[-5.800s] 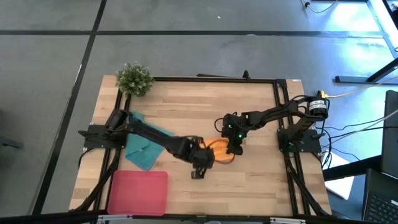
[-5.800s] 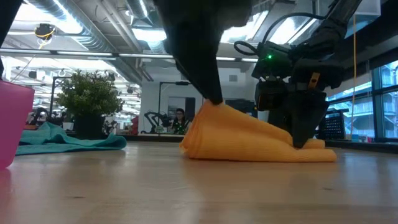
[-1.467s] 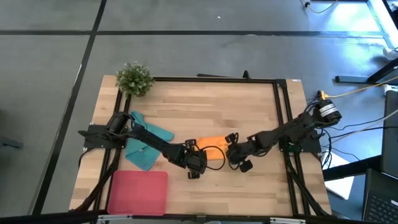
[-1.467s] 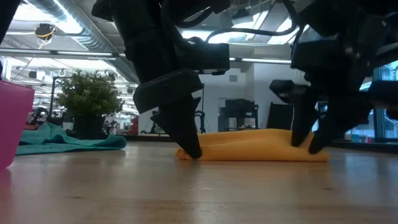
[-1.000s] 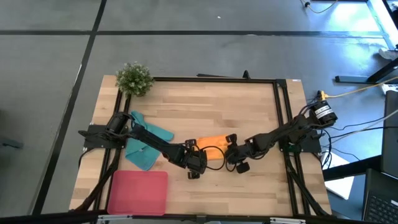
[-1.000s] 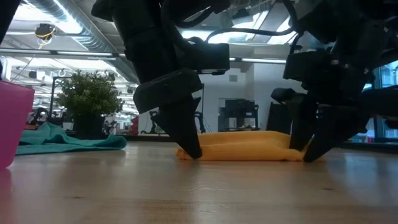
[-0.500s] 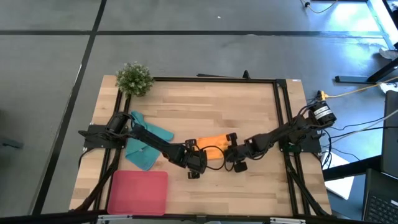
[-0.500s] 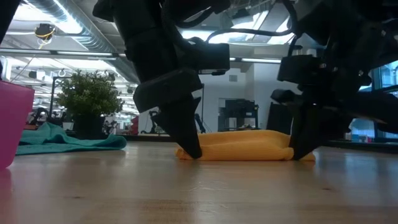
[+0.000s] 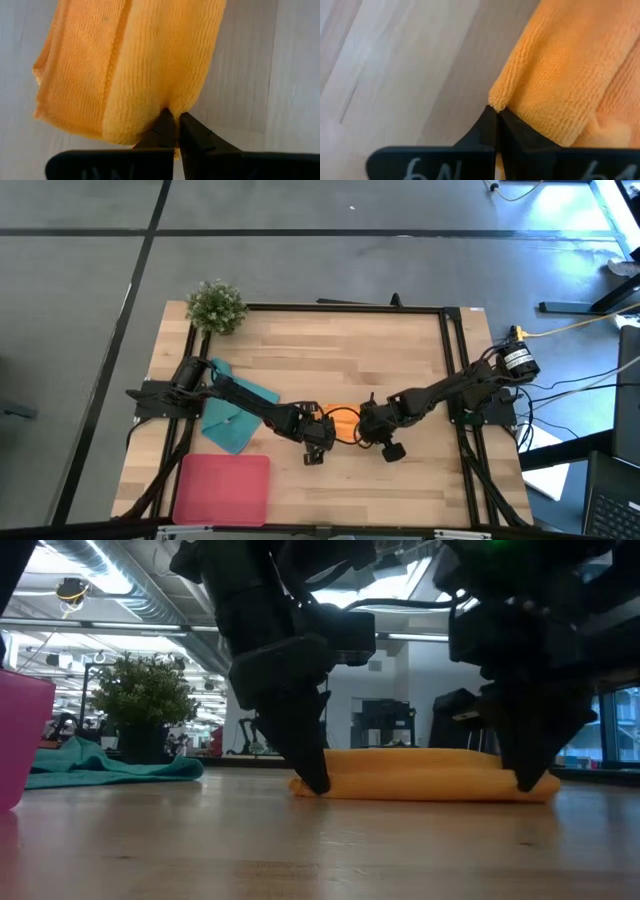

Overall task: Roll microfiber towels into tight, uniform cylinder then place into a basket
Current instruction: Roll the yellow microfiber cloth

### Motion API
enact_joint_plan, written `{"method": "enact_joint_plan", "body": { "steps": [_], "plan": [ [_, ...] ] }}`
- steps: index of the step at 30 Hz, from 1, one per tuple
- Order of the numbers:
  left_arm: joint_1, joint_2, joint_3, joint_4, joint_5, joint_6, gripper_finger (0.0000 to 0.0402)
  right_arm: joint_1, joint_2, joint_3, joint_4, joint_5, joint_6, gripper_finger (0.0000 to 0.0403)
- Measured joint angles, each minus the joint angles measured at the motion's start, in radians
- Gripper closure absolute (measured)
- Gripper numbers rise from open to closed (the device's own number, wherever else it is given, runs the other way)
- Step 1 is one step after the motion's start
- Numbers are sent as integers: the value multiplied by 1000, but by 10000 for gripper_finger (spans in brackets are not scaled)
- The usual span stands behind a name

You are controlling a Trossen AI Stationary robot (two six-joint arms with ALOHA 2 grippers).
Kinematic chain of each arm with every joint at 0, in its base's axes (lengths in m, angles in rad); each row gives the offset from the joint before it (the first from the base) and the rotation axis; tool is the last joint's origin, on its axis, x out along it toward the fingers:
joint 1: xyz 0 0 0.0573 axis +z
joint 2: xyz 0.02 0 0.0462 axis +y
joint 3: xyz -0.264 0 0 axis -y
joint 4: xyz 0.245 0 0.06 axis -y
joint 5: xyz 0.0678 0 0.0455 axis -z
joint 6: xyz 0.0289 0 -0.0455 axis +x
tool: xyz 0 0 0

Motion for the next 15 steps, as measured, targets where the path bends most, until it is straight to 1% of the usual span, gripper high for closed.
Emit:
{"method": "enact_joint_plan", "body": {
  "steps": [4,15],
  "plan": [
    [0,0,0,0,1,23,401,-55,0,29,-41,-97,0,397],
    [-1,0,0,1,2,27,401,-228,-2,63,-40,-410,29,397]
  ]
}}
